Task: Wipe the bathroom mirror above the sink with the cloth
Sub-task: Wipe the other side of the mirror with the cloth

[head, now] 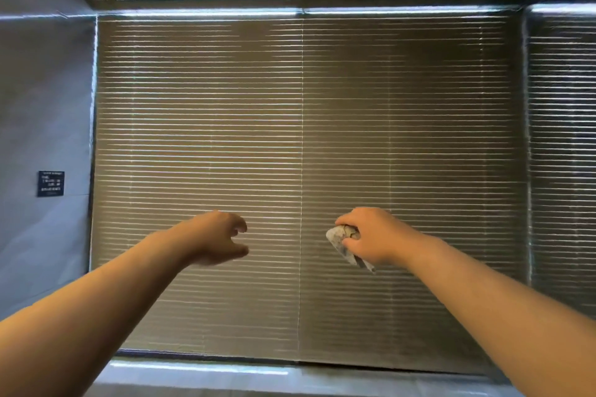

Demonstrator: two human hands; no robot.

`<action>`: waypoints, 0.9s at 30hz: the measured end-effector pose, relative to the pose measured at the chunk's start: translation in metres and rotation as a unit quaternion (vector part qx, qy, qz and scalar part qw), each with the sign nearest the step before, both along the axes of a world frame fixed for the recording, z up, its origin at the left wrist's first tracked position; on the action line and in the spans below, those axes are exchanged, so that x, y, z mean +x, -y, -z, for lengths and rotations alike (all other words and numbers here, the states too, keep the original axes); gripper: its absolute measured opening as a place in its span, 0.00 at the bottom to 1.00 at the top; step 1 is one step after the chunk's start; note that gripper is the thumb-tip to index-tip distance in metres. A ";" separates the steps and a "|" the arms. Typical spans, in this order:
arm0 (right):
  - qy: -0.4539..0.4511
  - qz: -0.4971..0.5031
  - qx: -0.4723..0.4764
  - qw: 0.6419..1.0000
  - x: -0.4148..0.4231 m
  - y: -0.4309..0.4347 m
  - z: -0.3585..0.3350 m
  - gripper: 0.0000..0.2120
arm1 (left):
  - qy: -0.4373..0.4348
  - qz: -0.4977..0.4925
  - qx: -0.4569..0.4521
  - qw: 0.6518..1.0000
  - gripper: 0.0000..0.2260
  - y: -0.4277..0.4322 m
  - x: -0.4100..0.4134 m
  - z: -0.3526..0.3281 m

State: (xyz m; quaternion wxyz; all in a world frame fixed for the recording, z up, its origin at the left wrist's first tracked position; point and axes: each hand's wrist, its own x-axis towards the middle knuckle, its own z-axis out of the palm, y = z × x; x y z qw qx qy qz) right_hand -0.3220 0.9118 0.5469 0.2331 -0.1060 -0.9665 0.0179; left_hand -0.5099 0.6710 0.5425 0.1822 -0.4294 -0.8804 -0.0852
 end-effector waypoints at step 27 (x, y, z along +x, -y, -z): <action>-0.038 -0.103 -0.027 0.994 -0.238 -0.198 0.009 0.06 | 0.011 -0.062 0.000 0.998 0.22 -0.187 -0.185 0.002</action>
